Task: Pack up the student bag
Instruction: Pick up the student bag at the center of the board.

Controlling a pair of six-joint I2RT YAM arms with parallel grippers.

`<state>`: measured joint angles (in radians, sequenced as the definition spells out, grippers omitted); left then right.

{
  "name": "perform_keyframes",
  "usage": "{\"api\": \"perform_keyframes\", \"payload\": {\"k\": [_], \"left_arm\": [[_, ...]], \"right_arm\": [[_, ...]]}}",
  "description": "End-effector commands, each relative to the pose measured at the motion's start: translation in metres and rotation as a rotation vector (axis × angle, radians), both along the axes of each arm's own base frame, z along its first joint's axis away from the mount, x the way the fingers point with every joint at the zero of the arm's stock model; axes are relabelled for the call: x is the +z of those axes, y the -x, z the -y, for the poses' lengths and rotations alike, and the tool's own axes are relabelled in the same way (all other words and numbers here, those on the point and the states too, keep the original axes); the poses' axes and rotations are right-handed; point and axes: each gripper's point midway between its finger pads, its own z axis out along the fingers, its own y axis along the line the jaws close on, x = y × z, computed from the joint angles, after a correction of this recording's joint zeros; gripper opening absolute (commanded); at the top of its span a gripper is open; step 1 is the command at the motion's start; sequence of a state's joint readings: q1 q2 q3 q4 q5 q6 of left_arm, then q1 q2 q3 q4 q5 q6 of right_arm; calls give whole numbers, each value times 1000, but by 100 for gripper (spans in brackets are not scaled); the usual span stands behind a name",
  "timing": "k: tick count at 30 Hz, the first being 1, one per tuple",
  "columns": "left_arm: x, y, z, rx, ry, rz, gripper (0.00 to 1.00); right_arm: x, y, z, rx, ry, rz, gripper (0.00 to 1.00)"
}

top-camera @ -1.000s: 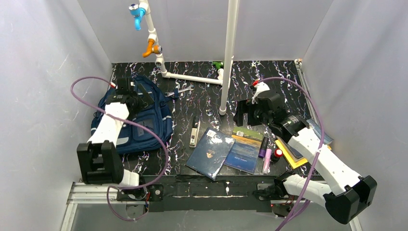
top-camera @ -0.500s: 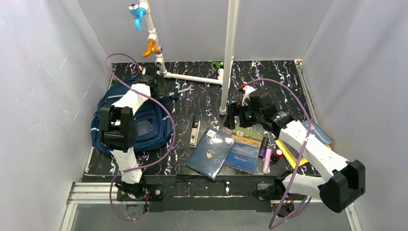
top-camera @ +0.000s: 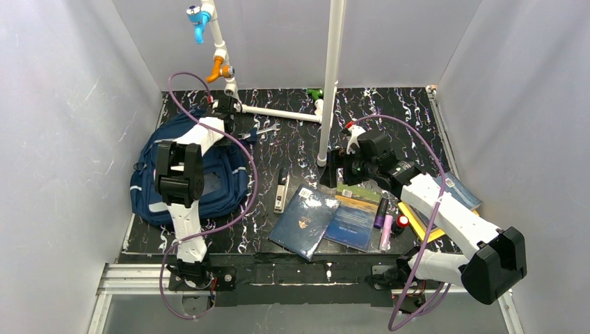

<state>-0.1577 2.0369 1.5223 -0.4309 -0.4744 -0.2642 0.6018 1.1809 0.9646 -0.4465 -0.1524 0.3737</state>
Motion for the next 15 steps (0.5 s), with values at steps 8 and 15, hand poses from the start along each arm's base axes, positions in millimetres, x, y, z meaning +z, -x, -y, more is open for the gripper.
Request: {"api": "perform_keyframes", "payload": {"k": [8,15], "left_arm": [[70,59,1,-124,16,63,0],[125,100,50,-398,172,299,0]], "right_arm": [[4,5,-23,41,-24,25,100],[34,11,-80,76,-105,90,100]]}}
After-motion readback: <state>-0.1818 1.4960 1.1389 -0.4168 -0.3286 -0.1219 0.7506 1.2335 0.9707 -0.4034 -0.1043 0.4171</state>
